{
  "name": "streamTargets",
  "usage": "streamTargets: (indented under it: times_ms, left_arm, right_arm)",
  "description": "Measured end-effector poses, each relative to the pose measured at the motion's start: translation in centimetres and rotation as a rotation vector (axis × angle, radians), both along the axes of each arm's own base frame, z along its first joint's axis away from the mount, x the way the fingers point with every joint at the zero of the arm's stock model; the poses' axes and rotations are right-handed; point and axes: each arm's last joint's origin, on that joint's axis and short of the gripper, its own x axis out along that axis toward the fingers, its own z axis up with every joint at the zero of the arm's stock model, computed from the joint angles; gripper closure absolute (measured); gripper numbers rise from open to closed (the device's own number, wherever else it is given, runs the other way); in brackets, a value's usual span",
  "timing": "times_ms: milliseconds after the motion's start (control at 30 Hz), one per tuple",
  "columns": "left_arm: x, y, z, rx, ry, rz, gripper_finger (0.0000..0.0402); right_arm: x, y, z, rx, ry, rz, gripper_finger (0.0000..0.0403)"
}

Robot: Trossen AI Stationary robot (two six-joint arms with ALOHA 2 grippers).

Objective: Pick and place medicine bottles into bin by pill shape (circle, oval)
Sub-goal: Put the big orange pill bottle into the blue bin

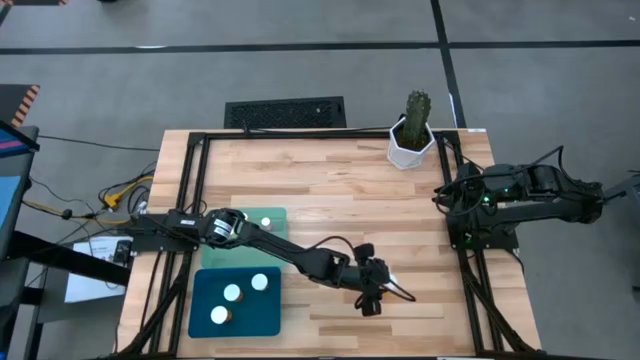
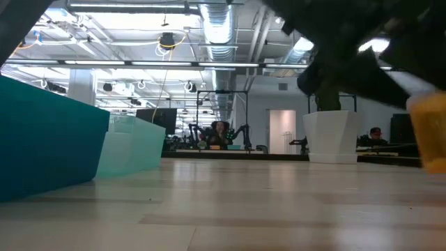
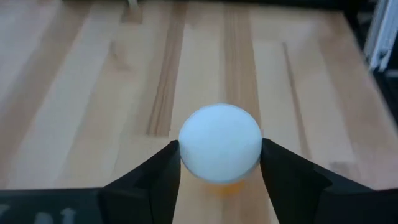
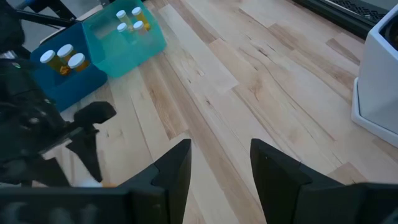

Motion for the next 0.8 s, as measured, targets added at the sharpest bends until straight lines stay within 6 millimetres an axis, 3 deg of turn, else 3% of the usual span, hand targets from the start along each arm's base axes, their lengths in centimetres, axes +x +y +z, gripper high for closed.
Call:
streamTargets:
  times_ms: [433,600,800]
  left_arm:
    - [0.2,-0.1,6.2,0.07,-0.012,0.03,0.0239]
    - [0.0,-0.1,5.7,0.049,0.025,0.084,0.0236]
    - [0.0,-0.3,5.7,0.018,0.035,0.021,0.0183]
  right_arm:
    - [0.0,0.0,0.0,0.0,0.0,0.001,0.0228]
    - [0.0,0.0,0.0,-0.002,0.001,0.003,0.0228]
    - [0.0,0.0,0.0,-0.012,0.003,0.01,0.0228]
